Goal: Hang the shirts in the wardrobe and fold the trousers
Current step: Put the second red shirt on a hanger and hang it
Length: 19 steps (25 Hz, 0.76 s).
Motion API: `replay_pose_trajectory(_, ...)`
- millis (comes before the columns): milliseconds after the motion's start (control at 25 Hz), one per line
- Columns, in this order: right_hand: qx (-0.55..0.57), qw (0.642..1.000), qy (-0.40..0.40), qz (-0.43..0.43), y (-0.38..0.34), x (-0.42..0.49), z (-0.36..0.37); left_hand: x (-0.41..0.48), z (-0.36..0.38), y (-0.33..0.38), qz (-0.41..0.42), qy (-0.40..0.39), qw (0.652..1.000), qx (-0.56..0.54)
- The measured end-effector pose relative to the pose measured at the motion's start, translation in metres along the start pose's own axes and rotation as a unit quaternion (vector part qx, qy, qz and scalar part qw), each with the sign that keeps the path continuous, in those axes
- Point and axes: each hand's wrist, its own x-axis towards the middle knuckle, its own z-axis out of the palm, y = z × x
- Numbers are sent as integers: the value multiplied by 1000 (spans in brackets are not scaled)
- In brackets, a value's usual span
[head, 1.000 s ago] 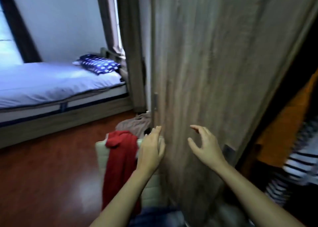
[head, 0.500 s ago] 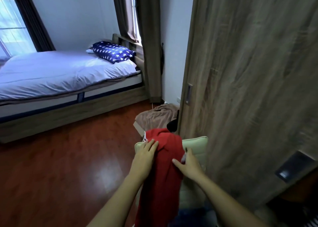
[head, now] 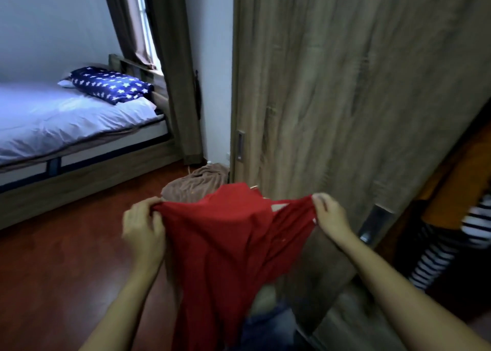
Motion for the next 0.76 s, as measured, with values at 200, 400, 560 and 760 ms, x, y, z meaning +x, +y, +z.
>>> replay_pose_trajectory(200, -82, 988, 120, -49, 4, -6, -139, 6, 4, 45, 10, -20, 1000, -15)
replay_pose_trajectory(400, -98, 963, 220, -122, -3, -22, -231, 1, 13, 93, 49, -304, 935, -177)
replay_pose_trajectory(560, -23, 951, 263, -159, -14, -42, -272, -34, 20, 158, 48, -708, 666, -230)
replay_pose_trajectory(760, -51, 950, 172, -257, -22, -74, -297, -87, 63, 253, 246, -470, 826, -190)
